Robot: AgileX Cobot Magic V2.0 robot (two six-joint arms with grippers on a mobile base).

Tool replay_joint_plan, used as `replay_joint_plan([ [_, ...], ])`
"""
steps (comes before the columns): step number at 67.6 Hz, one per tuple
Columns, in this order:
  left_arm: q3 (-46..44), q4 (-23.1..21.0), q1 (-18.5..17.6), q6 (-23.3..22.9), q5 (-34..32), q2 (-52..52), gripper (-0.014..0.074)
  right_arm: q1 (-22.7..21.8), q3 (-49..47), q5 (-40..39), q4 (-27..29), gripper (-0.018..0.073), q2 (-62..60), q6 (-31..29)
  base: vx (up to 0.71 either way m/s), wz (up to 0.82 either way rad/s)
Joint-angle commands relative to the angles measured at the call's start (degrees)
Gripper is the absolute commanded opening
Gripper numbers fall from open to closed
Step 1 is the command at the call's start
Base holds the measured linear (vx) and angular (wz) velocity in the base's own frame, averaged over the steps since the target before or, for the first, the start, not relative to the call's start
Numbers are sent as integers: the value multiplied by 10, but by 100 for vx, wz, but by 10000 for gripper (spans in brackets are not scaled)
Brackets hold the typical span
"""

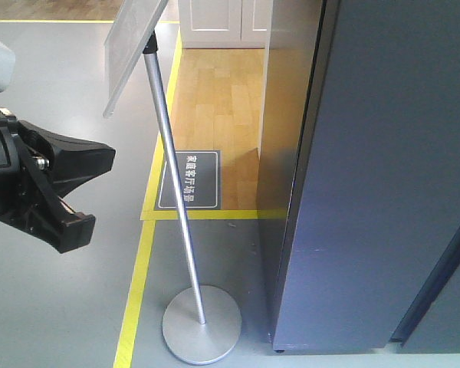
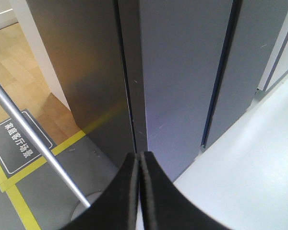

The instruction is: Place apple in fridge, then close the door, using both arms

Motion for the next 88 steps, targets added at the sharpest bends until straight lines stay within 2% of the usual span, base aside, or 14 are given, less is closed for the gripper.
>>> replay_joint_plan([
  [1,-16,-9,2,-3,-42,-8,-6,1,-12,33,8,-3,-16,1,0,0],
  [5,-16,-9,2,-3,-42,-8,-6,1,-12,61,14,-3,-27,0,0,0],
  [61,-15,-2,2,-3,-38,-9,-6,1,-12,61,20,-3,-45,0,0,0],
  [66,-6,26,16,-3,-43,-26,-6,1,-12,61,21,-3,-45,0,0,0],
  [74,51,33,54,-3,-83,-67,-6,1,-12,61,18,-3,-45,0,0,1],
  [88,250,40,159,-4,-233,-197,-6,0,-12,61,24,-3,-45,0,0,0],
])
